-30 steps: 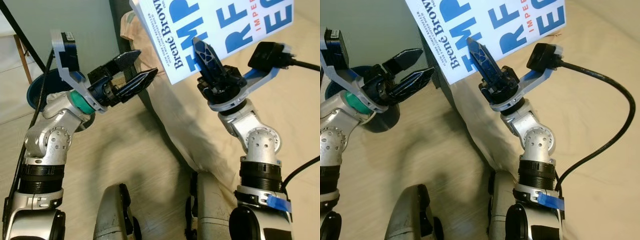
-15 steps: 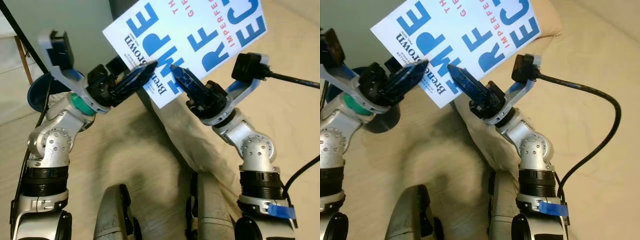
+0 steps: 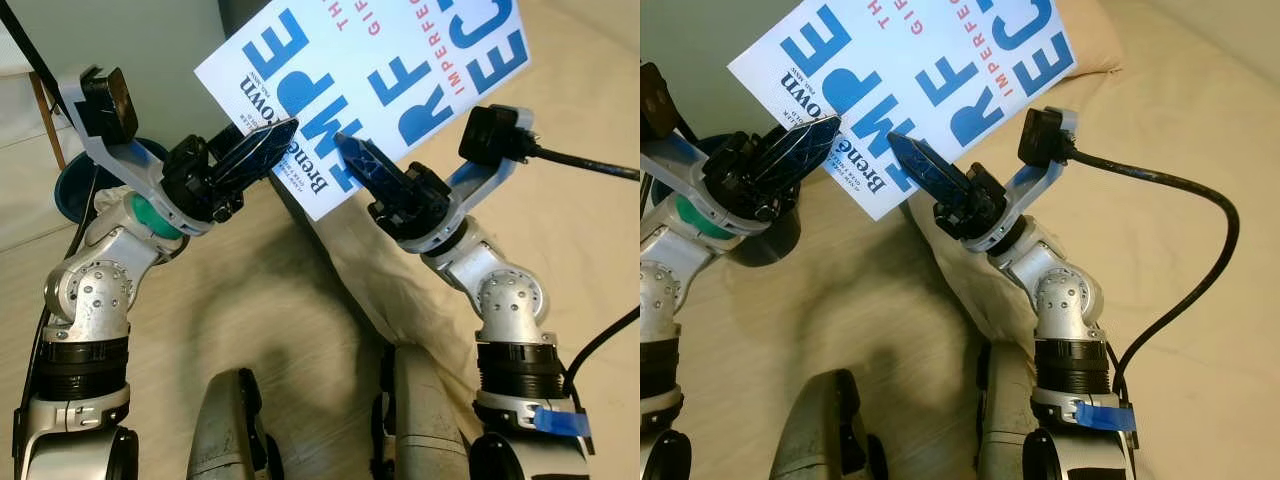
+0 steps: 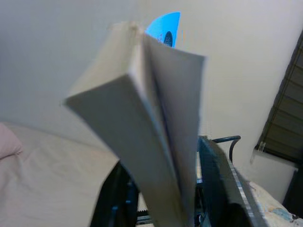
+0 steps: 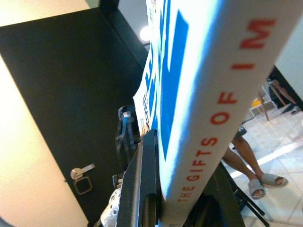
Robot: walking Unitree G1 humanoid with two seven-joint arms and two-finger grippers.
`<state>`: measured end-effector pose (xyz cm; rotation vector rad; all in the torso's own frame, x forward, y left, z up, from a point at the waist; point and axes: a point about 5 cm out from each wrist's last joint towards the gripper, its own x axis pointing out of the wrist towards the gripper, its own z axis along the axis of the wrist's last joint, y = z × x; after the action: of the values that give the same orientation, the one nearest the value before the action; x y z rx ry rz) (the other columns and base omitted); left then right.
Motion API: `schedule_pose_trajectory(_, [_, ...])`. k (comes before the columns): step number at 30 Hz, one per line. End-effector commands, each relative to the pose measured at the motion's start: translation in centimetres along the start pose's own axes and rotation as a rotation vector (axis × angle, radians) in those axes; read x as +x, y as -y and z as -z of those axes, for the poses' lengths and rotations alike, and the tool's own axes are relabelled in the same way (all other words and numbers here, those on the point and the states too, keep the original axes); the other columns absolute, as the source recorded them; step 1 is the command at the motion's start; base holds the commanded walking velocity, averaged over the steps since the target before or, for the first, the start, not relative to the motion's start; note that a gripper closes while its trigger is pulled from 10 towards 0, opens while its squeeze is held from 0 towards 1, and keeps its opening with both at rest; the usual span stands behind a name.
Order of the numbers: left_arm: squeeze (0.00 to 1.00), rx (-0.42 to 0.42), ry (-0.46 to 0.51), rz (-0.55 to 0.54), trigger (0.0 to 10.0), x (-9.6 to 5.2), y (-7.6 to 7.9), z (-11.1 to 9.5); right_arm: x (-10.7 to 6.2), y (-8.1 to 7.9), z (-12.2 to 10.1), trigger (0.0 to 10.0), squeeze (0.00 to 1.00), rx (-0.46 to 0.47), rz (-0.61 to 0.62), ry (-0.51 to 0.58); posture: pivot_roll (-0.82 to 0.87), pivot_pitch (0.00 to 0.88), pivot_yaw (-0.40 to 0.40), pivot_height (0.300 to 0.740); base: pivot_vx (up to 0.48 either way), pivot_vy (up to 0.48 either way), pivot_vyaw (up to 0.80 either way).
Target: Clean up the room
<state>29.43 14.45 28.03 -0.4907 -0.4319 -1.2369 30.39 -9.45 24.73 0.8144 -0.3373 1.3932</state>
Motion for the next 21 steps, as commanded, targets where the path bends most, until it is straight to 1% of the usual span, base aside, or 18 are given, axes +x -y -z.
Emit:
schedule_pose_trajectory(1, [0.0,0.001,-0.009,0.036,0.0,0.0,0.6,0.0,0.0,-0.2,-0.2,0.0,0.0,-0.025,-0.002,0.003,-0.08,0.083,0.072,0.565,0.0,0.0,0.0])
schedule_pose_trajectory(15, [0.0,-0.001,-0.007,0.028,0.0,-0.4,0.6,-0.2,0.1,0.0,0.1,0.0,0.0,-0.043,0.007,-0.014,-0.08,0.083,0.067,0.565,0.0,0.0,0.0])
schedule_pose_trajectory(16, [0.0,0.017,-0.016,0.02,0.0,-0.6,0.5,-0.5,0.2,0.7,0.2,10.0,0.0,-0.084,0.08,-0.041,-0.08,0.082,0.064,0.565,0.0,0.0,0.0])
schedule_pose_trajectory(17, [0.0,0.017,-0.016,0.02,0.0,-0.6,0.5,-0.5,0.2,0.7,0.2,10.0,0.0,-0.084,0.08,-0.041,-0.08,0.082,0.064,0.565,0.0,0.0,0.0])
schedule_pose_trajectory(18, [0.0,0.024,-0.02,0.017,0.0,-0.7,0.4,-0.6,0.2,1.0,0.2,10.0,0.0,-0.09,0.108,-0.045,-0.08,0.082,0.064,0.565,0.0,0.0,0.0])
schedule_pose_trajectory(19, [0.0,0.032,-0.022,0.014,0.0,-0.8,0.4,-0.8,0.0,1.2,0.1,10.0,1.0,-0.089,0.119,-0.043,-0.07,0.083,0.062,0.565,0.0,0.0,0.0])
schedule_pose_trajectory(21, [0.0,0.036,-0.023,0.013,0.0,-0.8,0.3,-1.0,-0.2,1.3,0.0,10.0,1.0,-0.085,0.121,-0.039,-0.07,0.083,0.062,0.565,0.0,0.0,0.0])
